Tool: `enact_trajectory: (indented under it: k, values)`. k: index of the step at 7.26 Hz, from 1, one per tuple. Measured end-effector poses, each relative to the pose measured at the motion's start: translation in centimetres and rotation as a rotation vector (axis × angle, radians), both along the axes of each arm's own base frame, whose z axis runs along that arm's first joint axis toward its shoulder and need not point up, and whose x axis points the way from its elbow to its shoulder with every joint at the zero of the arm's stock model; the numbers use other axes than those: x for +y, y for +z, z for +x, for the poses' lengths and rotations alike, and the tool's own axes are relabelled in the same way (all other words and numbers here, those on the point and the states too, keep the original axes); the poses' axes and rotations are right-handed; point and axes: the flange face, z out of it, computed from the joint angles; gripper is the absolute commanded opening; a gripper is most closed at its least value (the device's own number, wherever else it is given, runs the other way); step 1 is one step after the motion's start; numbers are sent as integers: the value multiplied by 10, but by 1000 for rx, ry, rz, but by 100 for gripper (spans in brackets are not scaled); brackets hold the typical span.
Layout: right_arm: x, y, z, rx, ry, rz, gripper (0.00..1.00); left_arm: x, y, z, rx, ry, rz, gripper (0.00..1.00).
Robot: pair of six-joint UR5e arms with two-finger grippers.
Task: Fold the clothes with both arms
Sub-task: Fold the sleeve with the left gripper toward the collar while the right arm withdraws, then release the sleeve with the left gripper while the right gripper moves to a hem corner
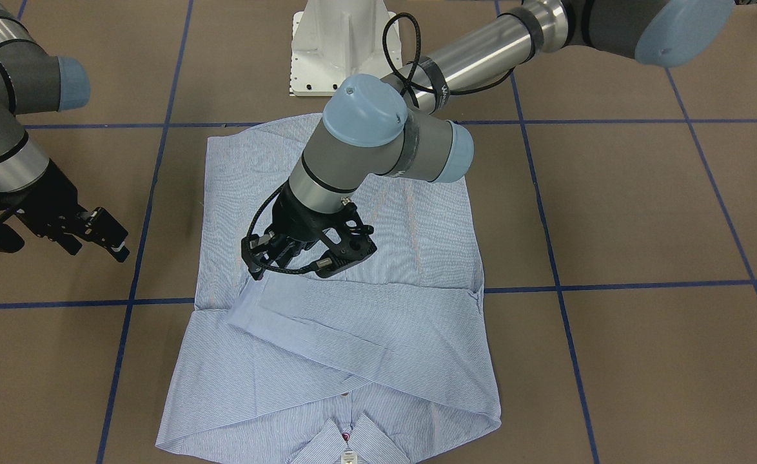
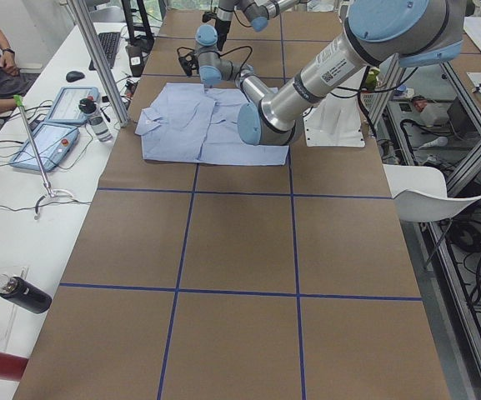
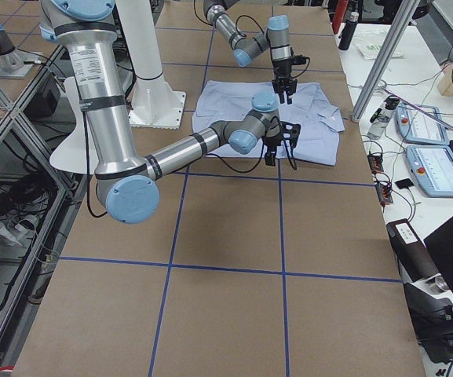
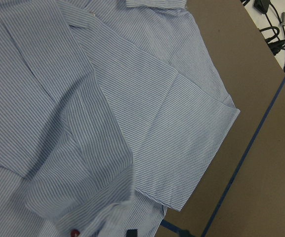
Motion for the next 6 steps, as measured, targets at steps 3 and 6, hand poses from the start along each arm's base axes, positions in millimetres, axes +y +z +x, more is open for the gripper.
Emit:
enact_trajectory:
  k: [3, 6]
  values:
    - [24, -25, -14, -64, 39, -61, 100, 19, 1, -25, 45, 4, 37, 99]
    - [100, -48, -86, -100, 116, -160, 99, 75, 58, -98, 89, 5, 86, 98]
